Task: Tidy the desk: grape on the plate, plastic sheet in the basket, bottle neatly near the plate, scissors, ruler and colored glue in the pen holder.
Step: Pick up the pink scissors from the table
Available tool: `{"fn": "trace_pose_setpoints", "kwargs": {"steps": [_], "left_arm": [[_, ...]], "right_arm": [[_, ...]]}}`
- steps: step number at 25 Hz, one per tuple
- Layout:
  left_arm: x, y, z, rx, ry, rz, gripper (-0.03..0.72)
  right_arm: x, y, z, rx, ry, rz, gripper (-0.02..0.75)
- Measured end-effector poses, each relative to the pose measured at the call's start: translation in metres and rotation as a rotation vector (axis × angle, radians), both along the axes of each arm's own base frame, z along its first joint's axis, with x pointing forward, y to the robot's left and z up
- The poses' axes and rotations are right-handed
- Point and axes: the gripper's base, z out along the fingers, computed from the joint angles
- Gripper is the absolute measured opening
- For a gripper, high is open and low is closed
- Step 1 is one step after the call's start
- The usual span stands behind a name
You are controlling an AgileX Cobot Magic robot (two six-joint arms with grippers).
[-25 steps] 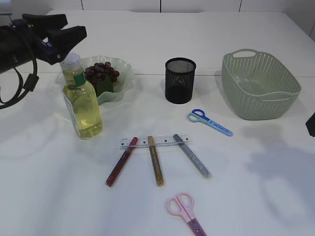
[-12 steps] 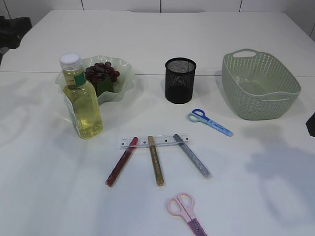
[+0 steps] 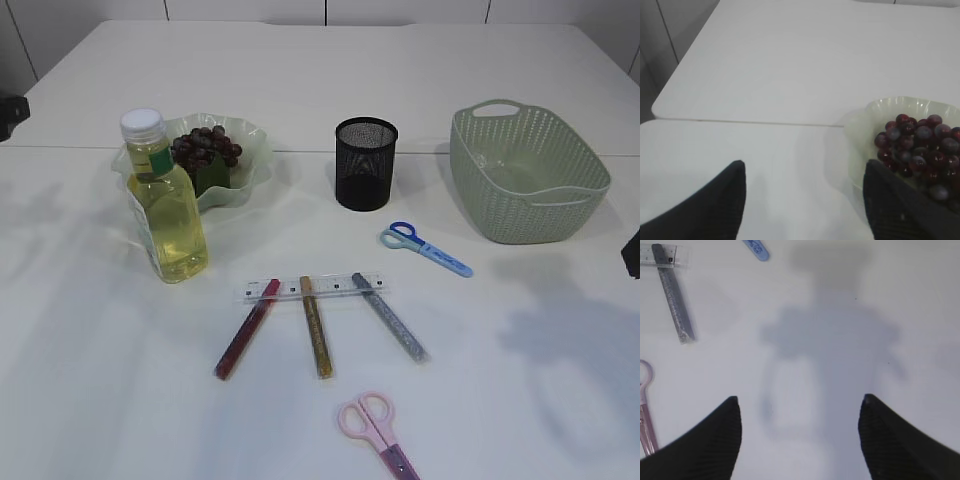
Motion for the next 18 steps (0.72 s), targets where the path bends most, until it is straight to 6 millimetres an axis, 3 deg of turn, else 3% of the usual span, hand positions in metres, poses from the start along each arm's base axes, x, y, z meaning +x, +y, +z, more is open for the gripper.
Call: {"fn": "trace_pose_setpoints", "kwargs": {"steps": [8, 18], "left_arm": [[-0.024, 0.004, 0.003, -0.001, 0.306, 0.197, 0.518], [-0.069, -0.036, 0.015, 0.149, 0.686, 0.223, 0.509]], "right_arm": [[0.000, 0.000, 0.000, 0.000, 0.002, 0.000, 0.563], [0.000, 0.000, 0.000, 0.001, 0.002, -0.001, 0.563]]}}
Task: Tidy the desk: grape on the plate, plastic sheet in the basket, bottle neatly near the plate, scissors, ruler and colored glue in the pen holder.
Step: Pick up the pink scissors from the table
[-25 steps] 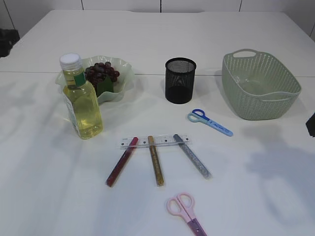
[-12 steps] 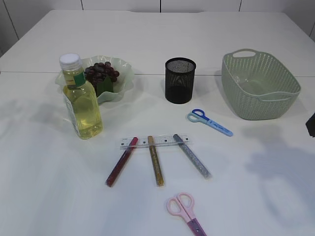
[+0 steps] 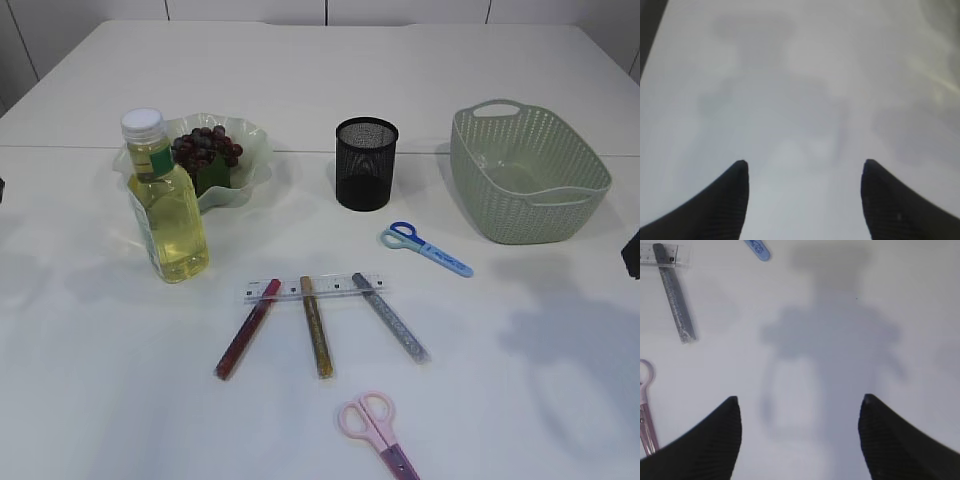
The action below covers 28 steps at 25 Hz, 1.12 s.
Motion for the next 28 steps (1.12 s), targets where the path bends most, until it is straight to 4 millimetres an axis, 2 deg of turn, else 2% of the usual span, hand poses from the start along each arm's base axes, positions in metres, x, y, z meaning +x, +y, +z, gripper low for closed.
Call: {"fn": "trace_pose_setpoints", "kwargs": {"steps": [6, 12, 22, 28], "left_arm": [[-0.021, -0.019, -0.009, -0.112, 0.246, -0.064, 0.508], [-0.035, -0.027, -0.012, -0.194, 0.398, -0.103, 0.497], [-0.055, -0.033, 0.023, -0.272, 0.331, -0.124, 0.495], [-0.068, -0.032, 0.031, -0.275, 0.388, -0.129, 0.491]], "right_arm": [[0.000, 0.000, 0.000, 0.000, 0.001, 0.000, 0.563], [0.000, 0.003, 0.000, 0.040, 0.003, -0.009, 0.563], [0.000, 0.012, 0.003, 0.128, 0.007, -0.013, 0.563], [0.002, 0.017, 0.017, 0.146, 0.000, 0.006, 0.548]]}}
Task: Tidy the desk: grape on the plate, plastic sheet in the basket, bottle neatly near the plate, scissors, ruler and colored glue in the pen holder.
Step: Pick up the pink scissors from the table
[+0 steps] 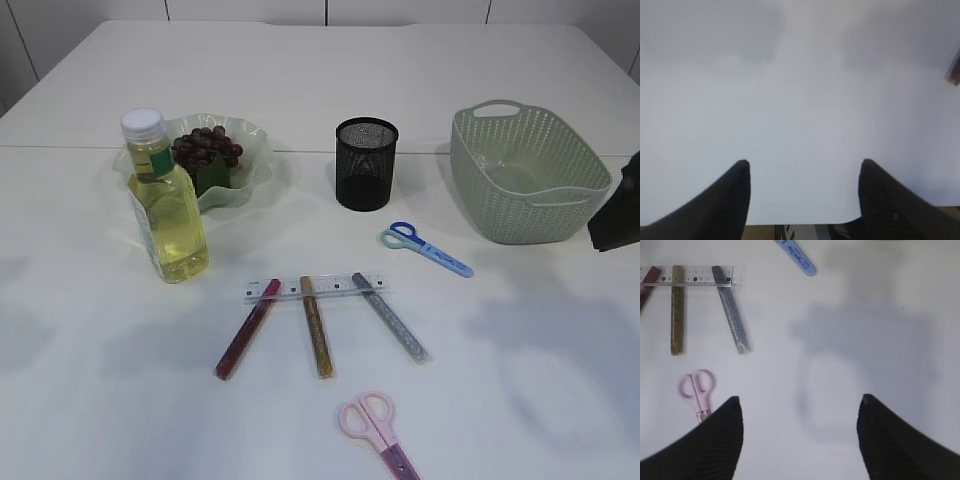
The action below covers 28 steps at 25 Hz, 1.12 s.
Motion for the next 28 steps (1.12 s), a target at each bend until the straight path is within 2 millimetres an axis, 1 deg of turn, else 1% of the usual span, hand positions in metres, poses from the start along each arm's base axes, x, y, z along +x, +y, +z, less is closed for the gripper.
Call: {"fn": "trace_pose_setpoints", "kwargs": {"steps": [2, 4, 8, 11, 15, 18, 21, 24, 28], "left_arm": [[-0.003, 0.000, 0.000, -0.002, 0.029, -0.002, 0.490], [-0.004, 0.000, 0.000, -0.002, 0.039, -0.005, 0.490], [-0.004, 0.000, -0.001, -0.001, 0.041, -0.006, 0.490], [-0.004, 0.000, -0.001, 0.001, 0.041, -0.007, 0.490], [-0.004, 0.000, -0.001, 0.001, 0.041, -0.007, 0.489], [-0.004, 0.000, -0.001, 0.002, 0.040, -0.015, 0.486], [-0.004, 0.000, -0.001, 0.004, 0.040, -0.018, 0.486], [-0.004, 0.000, -0.001, 0.004, 0.038, -0.020, 0.484], [-0.002, 0.000, 0.000, 0.004, 0.025, -0.021, 0.477]], "right_arm": [[0.001, 0.005, 0.002, 0.007, 0.007, 0.010, 0.516], [0.001, 0.015, 0.002, 0.010, 0.023, 0.048, 0.486], [0.000, 0.046, -0.008, -0.020, 0.083, 0.129, 0.468], [0.005, 0.061, -0.020, -0.058, 0.129, 0.149, 0.465], [0.028, 0.072, -0.026, -0.094, 0.171, 0.157, 0.461], [0.047, 0.077, -0.025, -0.129, 0.199, 0.175, 0.460], [0.057, 0.083, -0.024, -0.144, 0.255, 0.219, 0.460], [0.053, 0.098, -0.027, -0.158, 0.278, 0.283, 0.460], [0.039, 0.133, -0.034, -0.176, 0.299, 0.377, 0.459]]}}
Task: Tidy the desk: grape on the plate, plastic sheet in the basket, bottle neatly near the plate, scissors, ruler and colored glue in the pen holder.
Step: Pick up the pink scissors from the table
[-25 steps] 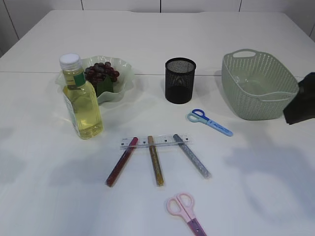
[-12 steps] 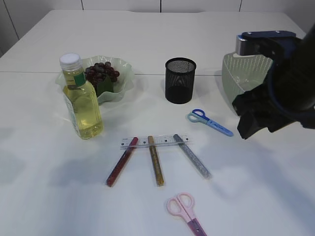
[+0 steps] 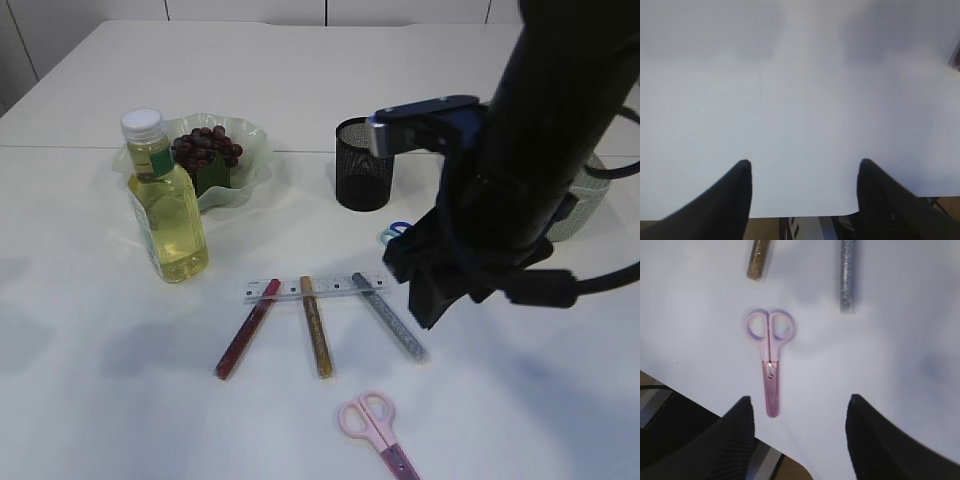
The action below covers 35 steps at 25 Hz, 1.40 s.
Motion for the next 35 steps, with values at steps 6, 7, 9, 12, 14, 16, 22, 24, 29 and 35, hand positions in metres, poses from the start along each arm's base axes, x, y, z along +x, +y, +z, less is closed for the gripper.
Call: {"fn": "trace_pose_setpoints", "kwargs": {"steps": [6, 7, 9, 12, 14, 16, 22, 24, 29, 35], "left_arm": [[0.000, 0.000, 0.000, 0.002, -0.005, 0.000, 0.470], [0.000, 0.000, 0.000, 0.002, -0.005, 0.000, 0.467], [0.000, 0.000, 0.000, 0.002, -0.005, 0.000, 0.461], [0.000, 0.000, 0.000, 0.002, -0.005, 0.000, 0.458], [0.000, 0.000, 0.000, 0.002, -0.005, 0.000, 0.458], [0.000, 0.000, 0.000, 0.002, -0.005, 0.000, 0.458], [0.000, 0.000, 0.000, 0.002, -0.005, 0.000, 0.458], [0.000, 0.000, 0.000, 0.002, -0.005, 0.000, 0.454], [0.000, 0.000, 0.000, 0.002, -0.005, 0.000, 0.446], [0.000, 0.000, 0.000, 0.002, -0.005, 0.000, 0.439]], "right_arm": [[-0.011, 0.036, -0.024, -0.065, 0.026, -0.012, 0.459], [-0.013, 0.042, -0.027, -0.076, 0.020, -0.005, 0.459], [-0.015, 0.051, -0.035, -0.097, 0.012, -0.009, 0.459], [-0.018, 0.054, -0.051, -0.097, 0.026, -0.032, 0.458], [-0.022, 0.051, -0.063, -0.104, 0.036, -0.038, 0.458], [-0.027, 0.046, -0.075, -0.119, 0.051, -0.042, 0.458], [-0.033, 0.042, -0.094, -0.086, 0.034, -0.080, 0.441], [-0.031, 0.043, -0.094, -0.069, 0.017, -0.083, 0.427], [-0.030, 0.046, -0.105, -0.083, 0.036, -0.085, 0.419], [-0.033, 0.055, -0.126, -0.114, 0.080, -0.068, 0.418]]}}
